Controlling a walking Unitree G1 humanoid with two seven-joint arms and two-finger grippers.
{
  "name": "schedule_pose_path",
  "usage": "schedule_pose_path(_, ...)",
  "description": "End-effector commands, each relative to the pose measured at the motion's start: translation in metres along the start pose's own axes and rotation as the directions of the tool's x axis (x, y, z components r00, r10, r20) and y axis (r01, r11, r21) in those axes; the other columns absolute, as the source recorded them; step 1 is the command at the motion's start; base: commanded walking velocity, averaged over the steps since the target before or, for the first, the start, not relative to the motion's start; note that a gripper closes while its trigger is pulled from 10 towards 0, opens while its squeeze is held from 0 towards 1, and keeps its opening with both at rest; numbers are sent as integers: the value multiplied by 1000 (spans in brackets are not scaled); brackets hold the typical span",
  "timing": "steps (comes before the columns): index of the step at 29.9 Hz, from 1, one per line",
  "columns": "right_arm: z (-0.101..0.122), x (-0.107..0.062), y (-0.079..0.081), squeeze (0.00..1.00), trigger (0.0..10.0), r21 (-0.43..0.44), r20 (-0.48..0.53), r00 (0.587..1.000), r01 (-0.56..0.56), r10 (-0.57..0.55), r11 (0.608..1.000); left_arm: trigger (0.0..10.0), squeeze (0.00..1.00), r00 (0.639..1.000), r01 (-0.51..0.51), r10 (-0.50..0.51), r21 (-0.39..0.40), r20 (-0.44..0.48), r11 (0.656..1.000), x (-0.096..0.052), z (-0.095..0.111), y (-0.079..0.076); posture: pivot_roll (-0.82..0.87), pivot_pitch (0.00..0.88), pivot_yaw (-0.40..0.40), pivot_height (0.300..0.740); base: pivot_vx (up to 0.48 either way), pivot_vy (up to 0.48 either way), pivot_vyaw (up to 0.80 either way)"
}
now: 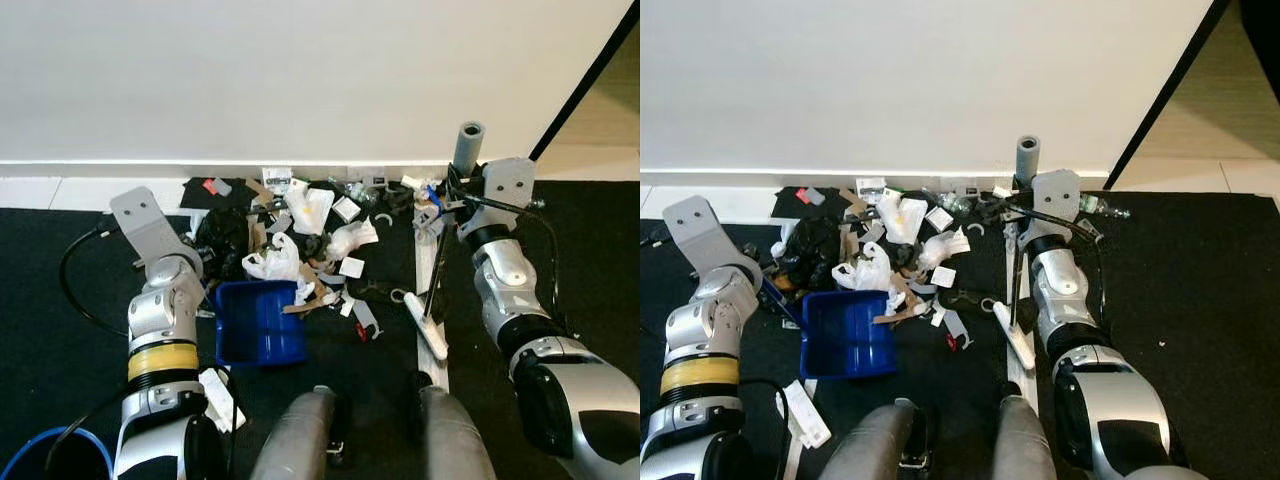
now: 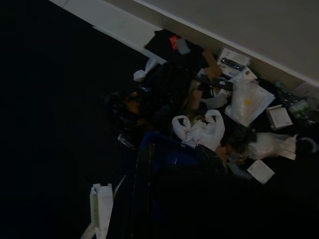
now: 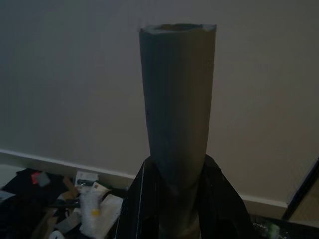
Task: Sweep floor
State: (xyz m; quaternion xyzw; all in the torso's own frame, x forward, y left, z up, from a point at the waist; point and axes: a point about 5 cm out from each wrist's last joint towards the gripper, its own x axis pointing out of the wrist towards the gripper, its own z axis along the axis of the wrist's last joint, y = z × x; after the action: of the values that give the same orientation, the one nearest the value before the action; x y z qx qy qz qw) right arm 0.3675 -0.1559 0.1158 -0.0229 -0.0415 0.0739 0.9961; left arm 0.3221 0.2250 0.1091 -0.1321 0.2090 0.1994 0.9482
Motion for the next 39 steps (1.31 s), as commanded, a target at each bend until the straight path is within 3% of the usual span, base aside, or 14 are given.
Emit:
schedule_pose_path(1, -3, 0, 7, 0, 10000, 15, -20, 1000, -17, 17, 1000, 10000, 0, 962, 234, -252, -150, -108, 961, -6, -25, -41, 142, 298, 48, 740, 0, 0, 0)
schedule_pose_path(4, -1, 4, 15, 0, 10000, 19, -16, 999, -35, 36, 999, 10000, 0, 950, 285, -299, -144, -93, 948, -9, -20, -50, 146, 299, 46, 740, 0, 0, 0)
schedule_pose_path(16, 2, 6, 20, 0, 10000, 26, -9, 999, -45, 45, 999, 10000, 0, 929, 341, -348, -73, -129, 937, -21, -30, -60, 147, 290, 49, 740, 0, 0, 0)
schedule_pose_path(17, 1, 6, 21, 0, 10000, 27, -11, 999, -44, 45, 999, 10000, 0, 916, 371, -375, -57, -139, 927, -26, -33, -67, 147, 290, 51, 740, 0, 0, 0)
schedule_pose_path(18, 0, 5, 21, 0, 10000, 26, -14, 999, -40, 40, 999, 10000, 0, 900, 407, -399, 12, -176, 913, -33, -43, -77, 147, 290, 52, 740, 0, 0, 0)
schedule_pose_path(21, 1, 5, 21, 0, 10000, 6, -6, 1000, -29, 29, 1000, 10000, 0, 894, 420, -396, 77, -211, 904, -37, -51, -82, 147, 291, 54, 740, 0, 0, 0)
schedule_pose_path(24, 4, 6, 18, 0, 10000, -33, 18, 1000, 7, -6, 999, 10000, 0, 886, 432, -399, 106, -238, 896, -38, -54, -85, 154, 292, 58, 740, 0, 0, 0)
schedule_pose_path(29, 8, 7, 19, 0, 10000, 3, 37, 999, 23, -23, 1000, 10000, 0, 871, 467, -430, 125, -237, 876, -37, -44, -93, 159, 288, 63, 740, 0, 0, 0)
schedule_pose_path(33, 10, 11, 34, 0, 10000, 69, 43, 999, -28, 25, 997, 10000, 0, 847, 512, -474, 126, -240, 850, -39, -35, -103, 157, 281, 71, 740, 0, 0, 0)
schedule_pose_path(35, 14, 14, 50, 0, 10000, 111, 58, 995, -81, 75, 990, 10000, 0, 824, 547, -507, 124, -253, 828, -43, -30, -110, 156, 276, 73, 740, 0, 0, 0)
schedule_pose_path(39, 18, 16, 70, 0, 10000, 127, 76, 988, -141, 132, 982, 10000, 0, 797, 583, -540, 110, -272, 805, -47, -28, -116, 157, 269, 72, 740, 0, 0, 0)
